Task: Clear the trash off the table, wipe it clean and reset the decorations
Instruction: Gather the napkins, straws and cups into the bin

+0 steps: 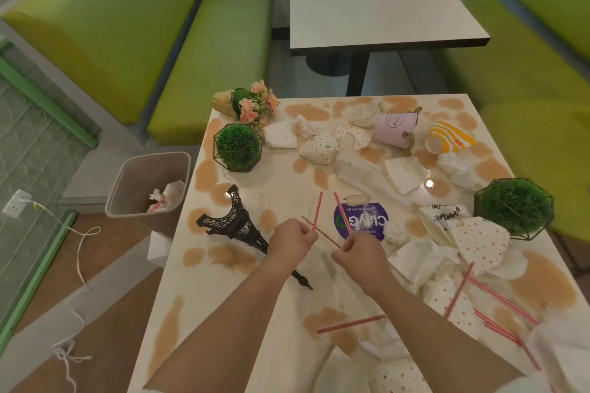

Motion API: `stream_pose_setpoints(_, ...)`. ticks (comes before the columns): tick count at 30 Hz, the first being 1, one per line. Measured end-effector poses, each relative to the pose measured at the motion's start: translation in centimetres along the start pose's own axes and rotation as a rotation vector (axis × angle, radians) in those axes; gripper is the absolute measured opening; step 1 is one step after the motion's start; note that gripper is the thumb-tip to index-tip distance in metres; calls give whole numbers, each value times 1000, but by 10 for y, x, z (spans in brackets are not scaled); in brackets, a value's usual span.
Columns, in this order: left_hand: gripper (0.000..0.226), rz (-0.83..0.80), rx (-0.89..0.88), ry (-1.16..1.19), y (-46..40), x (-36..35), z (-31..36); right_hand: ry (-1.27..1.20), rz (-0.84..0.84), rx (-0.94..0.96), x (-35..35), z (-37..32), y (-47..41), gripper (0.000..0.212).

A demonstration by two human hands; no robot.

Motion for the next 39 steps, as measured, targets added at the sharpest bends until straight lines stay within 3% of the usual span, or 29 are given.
stream_pose_setpoints(2,5,50,-17,173,-1,17,4,-208,27,-52,3,-8,1,8)
stream_pose_setpoints(8,29,209,-139,416,-3,74,10,-488,55,-135,-5,-49,-1,30)
stream_pose_setpoints(16,27,400,-16,539,-22,174,-46,-607,-12,-88,-45,-173,10,7)
stream_pose_setpoints(21,19,467,114,594,-46,238,-116,-550,-68,10,-90,-254,21,14)
stream_pose_setpoints(28,10,446,281,437,-88,307,-212,-327,-166,103,-172,-325,21,21)
stream_pose_setpoints(34,42,282,264,357,-122,322,-249,-163,-187,94,-230,-345,12,17)
stream_pose_setpoints(39,21,315,219,280,-129,330,-257,-49,-198,106,-259,-352,4,28)
Point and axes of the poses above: each hand's wrist, its own y-axis away from the middle knuckle, its own x-axis out of the back of the hand, z = x × y, the point moved 7 cm from there along -y, towards the middle knuckle, and after that the axes turned 7 degrees about z, right-handed, at the moved point
